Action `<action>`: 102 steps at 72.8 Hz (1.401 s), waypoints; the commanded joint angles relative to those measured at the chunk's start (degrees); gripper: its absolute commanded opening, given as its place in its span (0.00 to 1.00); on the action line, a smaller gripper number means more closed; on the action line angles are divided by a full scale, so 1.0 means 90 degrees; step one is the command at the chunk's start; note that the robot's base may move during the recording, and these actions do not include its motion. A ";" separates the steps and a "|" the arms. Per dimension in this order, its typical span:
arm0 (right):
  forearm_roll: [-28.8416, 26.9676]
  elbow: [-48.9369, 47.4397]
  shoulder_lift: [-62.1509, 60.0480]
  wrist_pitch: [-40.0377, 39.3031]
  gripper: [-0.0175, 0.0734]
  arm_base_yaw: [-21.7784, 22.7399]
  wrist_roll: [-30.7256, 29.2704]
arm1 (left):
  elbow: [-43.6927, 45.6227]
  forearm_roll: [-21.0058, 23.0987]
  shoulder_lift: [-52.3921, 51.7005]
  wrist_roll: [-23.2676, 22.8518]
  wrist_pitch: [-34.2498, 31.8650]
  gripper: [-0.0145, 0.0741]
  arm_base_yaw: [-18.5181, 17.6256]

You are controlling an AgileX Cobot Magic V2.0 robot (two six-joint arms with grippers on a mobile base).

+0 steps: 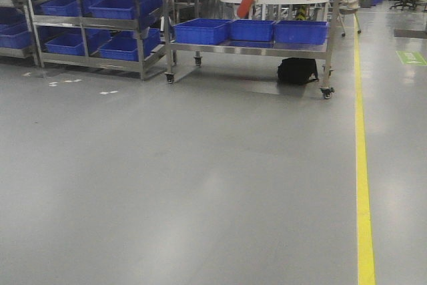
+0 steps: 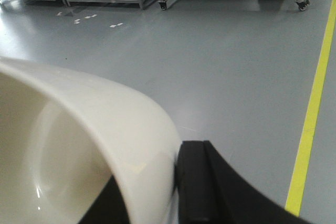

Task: Move white bin to right shelf second layer
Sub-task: 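Turn the base away from the table carrying the bin in the right gripper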

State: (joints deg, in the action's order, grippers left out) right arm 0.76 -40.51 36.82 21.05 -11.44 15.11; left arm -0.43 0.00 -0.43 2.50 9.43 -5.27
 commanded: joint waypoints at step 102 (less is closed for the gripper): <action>0.0041 -0.0196 0.0026 -0.0622 0.25 0.0039 -0.0007 | -0.0234 0.0000 -0.0089 -0.0033 -0.0555 0.26 -0.0037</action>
State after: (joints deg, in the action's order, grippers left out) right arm 0.76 -40.51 36.82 21.41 -11.44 15.11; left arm -0.43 0.00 -0.43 2.50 9.43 -5.27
